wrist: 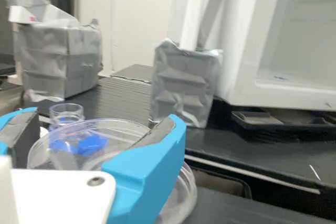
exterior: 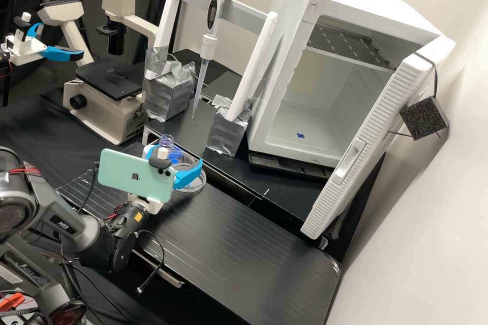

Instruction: Close the lid

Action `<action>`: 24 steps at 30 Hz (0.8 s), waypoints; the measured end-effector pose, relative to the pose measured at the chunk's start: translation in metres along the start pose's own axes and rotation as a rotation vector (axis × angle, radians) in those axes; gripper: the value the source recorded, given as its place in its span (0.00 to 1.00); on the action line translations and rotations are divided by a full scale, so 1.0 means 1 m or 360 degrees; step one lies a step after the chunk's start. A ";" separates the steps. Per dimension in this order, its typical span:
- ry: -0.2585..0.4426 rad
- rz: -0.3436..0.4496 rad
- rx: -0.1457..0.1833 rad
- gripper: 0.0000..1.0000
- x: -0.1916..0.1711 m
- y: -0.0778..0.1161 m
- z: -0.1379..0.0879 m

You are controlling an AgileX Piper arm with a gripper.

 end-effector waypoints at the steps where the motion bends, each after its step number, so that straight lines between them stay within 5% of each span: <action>1: -0.0012 0.0012 0.0005 0.00 0.000 0.001 0.001; 24: -0.0144 0.0034 0.0022 0.00 0.005 -0.003 0.017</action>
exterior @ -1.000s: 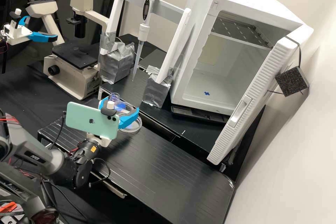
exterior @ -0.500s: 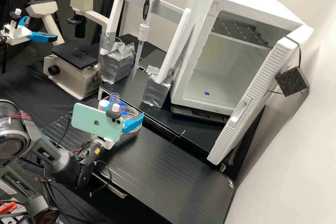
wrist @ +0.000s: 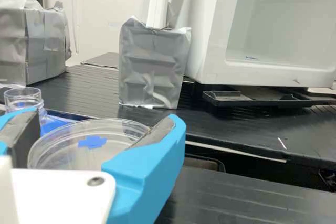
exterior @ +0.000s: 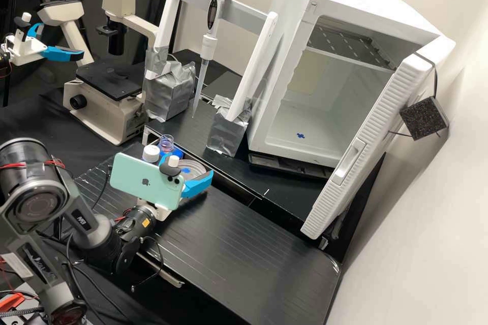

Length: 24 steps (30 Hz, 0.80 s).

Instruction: Close the lid

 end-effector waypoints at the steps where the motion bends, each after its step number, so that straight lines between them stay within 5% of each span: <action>1: 0.0002 0.0001 0.0000 0.00 0.000 0.000 0.000; 4: 0.0003 0.0002 0.0000 0.00 0.000 0.000 0.000; 5: 0.0001 0.0005 0.0001 1.00 0.000 0.000 0.000; 24: -0.0027 0.0075 -0.0021 1.00 -0.017 0.018 0.003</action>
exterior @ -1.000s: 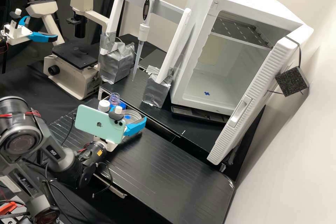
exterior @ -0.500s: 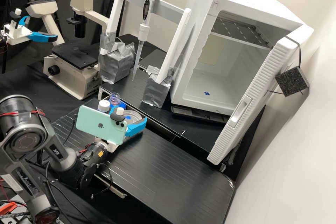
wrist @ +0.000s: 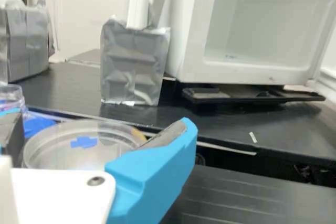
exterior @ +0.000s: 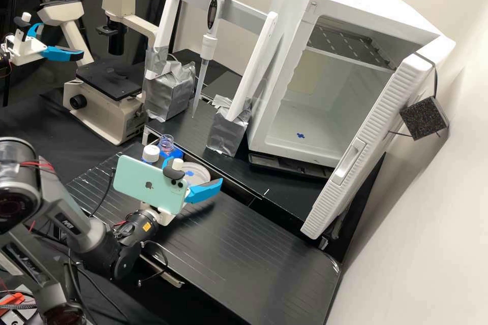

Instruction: Close the lid

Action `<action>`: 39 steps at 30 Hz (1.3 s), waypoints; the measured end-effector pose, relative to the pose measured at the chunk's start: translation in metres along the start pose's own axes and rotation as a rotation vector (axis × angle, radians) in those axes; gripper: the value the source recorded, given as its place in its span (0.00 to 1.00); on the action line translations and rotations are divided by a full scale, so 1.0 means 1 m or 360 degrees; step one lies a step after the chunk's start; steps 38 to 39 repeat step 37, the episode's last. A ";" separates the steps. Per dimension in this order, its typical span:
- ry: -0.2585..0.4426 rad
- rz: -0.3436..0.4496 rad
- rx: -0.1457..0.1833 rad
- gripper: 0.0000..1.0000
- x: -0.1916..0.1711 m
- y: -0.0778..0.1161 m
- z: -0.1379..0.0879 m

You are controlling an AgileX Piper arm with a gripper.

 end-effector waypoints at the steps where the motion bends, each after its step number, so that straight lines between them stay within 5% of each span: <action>1: 0.0000 0.0006 0.0011 1.00 -0.003 0.002 -0.001; 15: 0.0116 0.0132 0.0074 1.00 -0.018 0.016 -0.023; 18: 0.0192 0.0243 0.0085 1.00 -0.011 0.018 -0.032; 25: 0.0298 0.0352 0.0171 1.00 0.001 0.007 -0.053; 39: 0.0074 0.0341 0.0306 1.00 0.020 0.000 -0.035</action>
